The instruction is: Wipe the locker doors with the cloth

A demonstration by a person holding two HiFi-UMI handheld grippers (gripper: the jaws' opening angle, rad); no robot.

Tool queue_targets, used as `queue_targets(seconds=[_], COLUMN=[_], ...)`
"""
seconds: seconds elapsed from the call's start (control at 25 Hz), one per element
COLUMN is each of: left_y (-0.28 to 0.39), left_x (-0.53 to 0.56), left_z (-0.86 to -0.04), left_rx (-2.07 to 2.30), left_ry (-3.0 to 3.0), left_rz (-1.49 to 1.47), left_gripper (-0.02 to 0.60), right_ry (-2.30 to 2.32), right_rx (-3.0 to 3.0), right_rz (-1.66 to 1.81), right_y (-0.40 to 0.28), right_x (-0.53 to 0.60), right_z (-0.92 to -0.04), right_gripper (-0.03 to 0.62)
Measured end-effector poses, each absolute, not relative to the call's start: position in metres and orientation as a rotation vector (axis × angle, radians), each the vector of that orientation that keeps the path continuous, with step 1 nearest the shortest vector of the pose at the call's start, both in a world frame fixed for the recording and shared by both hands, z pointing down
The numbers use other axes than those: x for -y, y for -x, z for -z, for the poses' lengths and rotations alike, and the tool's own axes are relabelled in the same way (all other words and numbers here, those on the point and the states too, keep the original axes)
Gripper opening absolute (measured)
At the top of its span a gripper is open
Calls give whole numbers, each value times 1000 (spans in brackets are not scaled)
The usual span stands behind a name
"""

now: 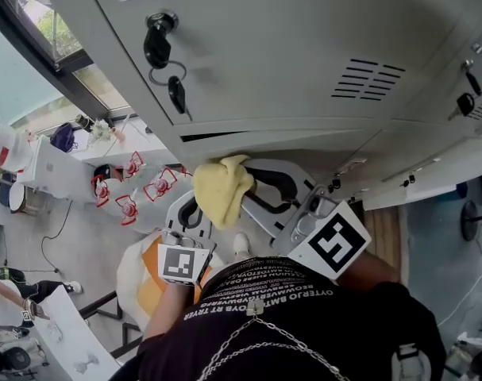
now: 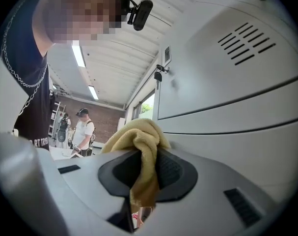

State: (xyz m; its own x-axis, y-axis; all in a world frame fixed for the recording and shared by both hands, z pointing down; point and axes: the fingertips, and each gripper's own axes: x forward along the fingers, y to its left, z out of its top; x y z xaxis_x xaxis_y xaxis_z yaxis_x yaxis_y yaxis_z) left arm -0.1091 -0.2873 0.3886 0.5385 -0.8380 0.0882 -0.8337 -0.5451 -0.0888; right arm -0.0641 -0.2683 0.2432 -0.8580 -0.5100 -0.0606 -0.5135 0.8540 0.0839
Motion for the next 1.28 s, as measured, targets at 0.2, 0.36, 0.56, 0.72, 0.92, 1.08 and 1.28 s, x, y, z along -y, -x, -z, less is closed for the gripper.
queue_targets(seconds=[0.2,0.36,0.56,0.72,0.92,1.08,1.28], left_y=[109,109,108,108,102,93,84], left_x=[288,284,284,278,268,259,244], left_z=[-388,-391,-388,-389,-389,-387,-388], left_rx=[-1457,-1463,-1464,-1465,-1469,-1483,-1511], left_ry=[2726,2735,2720,2707,2706,2697,2682], left_rz=[182,210,219,236,264,264,275], left_gripper=[5,5,5,6,5,5,5], right_ry=[881,935,972,1018,1077,1091,1121], right_rx=[-2957,-2974,-2973,-2961,-2942,-2941,-2931], right_rz=[-160,-111,-108,-113,-80,-59,-57], right_y=[63,53,36,15,-11,-33,-60], right_x=[274,274,279,281,283,285,286], right_z=[-237,-243,-244,-247,-252,-253,-253], right_gripper=[64,64,66,66,66,67,67])
